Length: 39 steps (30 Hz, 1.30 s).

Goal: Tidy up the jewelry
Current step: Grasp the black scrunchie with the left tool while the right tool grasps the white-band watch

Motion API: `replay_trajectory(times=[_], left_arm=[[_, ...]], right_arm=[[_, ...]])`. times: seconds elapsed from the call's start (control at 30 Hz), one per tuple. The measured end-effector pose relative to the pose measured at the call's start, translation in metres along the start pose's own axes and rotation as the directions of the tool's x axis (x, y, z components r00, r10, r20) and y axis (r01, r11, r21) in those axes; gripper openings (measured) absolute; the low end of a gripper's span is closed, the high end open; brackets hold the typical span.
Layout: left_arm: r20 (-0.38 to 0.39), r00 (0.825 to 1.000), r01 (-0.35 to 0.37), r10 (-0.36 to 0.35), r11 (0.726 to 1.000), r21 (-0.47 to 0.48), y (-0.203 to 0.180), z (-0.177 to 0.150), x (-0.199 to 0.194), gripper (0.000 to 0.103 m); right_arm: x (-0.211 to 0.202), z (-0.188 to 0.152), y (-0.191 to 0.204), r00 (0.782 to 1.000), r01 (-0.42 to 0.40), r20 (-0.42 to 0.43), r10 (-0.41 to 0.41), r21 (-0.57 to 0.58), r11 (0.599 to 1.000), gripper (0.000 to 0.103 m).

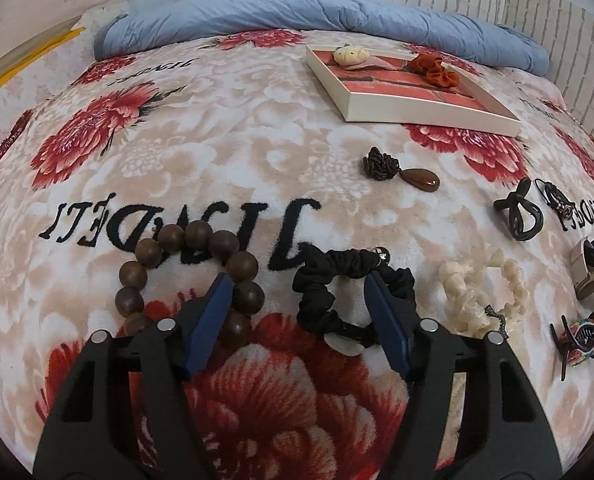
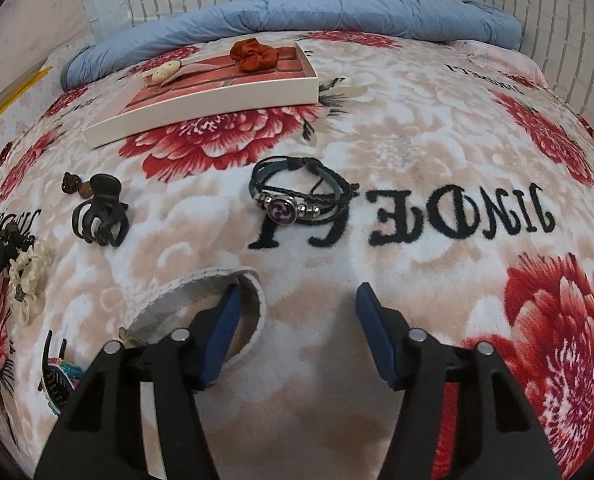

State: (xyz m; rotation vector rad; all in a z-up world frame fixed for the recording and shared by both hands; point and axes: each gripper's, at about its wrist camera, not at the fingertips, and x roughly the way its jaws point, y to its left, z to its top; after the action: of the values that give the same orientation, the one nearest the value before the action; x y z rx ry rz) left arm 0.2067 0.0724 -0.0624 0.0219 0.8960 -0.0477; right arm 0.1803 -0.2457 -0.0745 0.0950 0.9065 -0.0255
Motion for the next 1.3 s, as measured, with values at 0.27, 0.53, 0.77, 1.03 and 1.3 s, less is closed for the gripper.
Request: replay_trajectory(times=[0.27,0.53,0.77,1.03,1.3], left_arm=[[-0.001,1.0,-0.001,0.001,1.0,-0.002,0.003,-0.001,0.0,0.054],[-0.003,0.999,-0.04,0.04,0.999,0.021,-0.001,-0.003,0.003,0.051],[0.028,0.997,-0.066,0.065,0.998,0.012,0.0,-0.008,0.003,0.043],[0.044,0.996,-0.077,0.078,0.997,-0.029,0.008,-0.008,0.001,0.021],[0.073,0.995,-0.063,0.065,0.997,-0.042,0.009,-0.008,-0.004,0.009]], right_arm=[[0.003,0.001,0.005,0.999,-0.039,-0.011,0.039,0.003,0.999,0.038],[0.002,-0.001,0.008,0.999,-0.047,-0.004,0.047,0.0,0.999,0.025],[-0.001,-0.008,0.014,0.997,-0.053,0.051,0.054,-0.012,0.998,0.011],[-0.008,-0.012,0.02,0.992,-0.031,0.118,0.036,-0.038,0.999,0.006],[-0.03,-0.016,0.022,0.972,-0.009,0.234,0.02,-0.048,0.999,0.006]])
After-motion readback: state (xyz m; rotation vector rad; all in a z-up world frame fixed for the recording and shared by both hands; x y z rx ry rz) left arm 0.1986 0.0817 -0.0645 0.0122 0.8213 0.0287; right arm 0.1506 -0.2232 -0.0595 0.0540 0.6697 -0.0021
